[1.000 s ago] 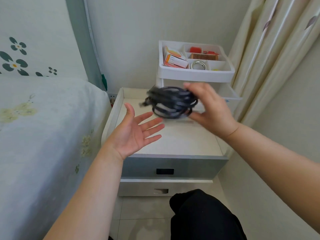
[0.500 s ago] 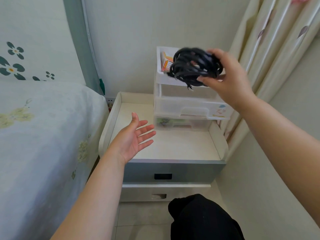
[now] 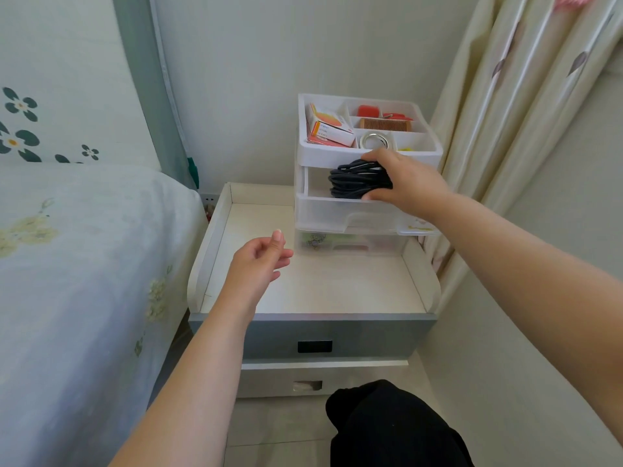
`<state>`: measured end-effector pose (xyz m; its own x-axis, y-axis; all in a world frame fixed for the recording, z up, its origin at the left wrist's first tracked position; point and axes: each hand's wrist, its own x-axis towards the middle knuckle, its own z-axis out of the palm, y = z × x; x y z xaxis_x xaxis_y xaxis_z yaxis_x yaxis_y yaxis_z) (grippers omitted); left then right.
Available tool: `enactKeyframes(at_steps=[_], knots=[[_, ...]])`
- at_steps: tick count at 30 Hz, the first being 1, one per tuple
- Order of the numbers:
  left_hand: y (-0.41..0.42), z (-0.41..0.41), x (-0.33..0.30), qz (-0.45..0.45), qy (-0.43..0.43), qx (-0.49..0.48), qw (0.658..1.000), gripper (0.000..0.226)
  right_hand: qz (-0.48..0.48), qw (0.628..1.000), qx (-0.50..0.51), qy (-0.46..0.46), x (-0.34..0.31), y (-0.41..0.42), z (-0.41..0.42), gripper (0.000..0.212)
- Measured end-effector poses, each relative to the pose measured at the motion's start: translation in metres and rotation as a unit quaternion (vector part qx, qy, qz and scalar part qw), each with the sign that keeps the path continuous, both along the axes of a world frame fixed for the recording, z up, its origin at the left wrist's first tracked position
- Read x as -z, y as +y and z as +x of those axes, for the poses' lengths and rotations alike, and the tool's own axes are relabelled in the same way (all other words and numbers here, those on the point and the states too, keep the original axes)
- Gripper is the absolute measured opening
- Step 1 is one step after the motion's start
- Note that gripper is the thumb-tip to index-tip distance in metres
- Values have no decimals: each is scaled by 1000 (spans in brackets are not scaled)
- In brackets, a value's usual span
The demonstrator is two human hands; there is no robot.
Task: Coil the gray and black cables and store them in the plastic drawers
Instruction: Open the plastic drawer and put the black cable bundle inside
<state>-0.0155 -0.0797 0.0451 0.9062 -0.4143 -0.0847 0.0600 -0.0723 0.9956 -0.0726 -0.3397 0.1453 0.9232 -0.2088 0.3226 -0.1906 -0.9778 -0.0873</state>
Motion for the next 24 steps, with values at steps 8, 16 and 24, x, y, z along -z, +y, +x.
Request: enactKeyframes(at_steps=[8, 16, 24], knots=[[-1, -1, 3, 26, -30, 6, 999, 41, -39, 998, -18, 45, 22, 15, -12, 58], [-1, -4, 5, 80, -82, 21, 993, 35, -108, 993, -6, 48, 32, 10, -4, 41], [-2, -3, 10, 106, -104, 29, 989, 29, -152, 988, 32, -17, 24, -2, 12, 32]])
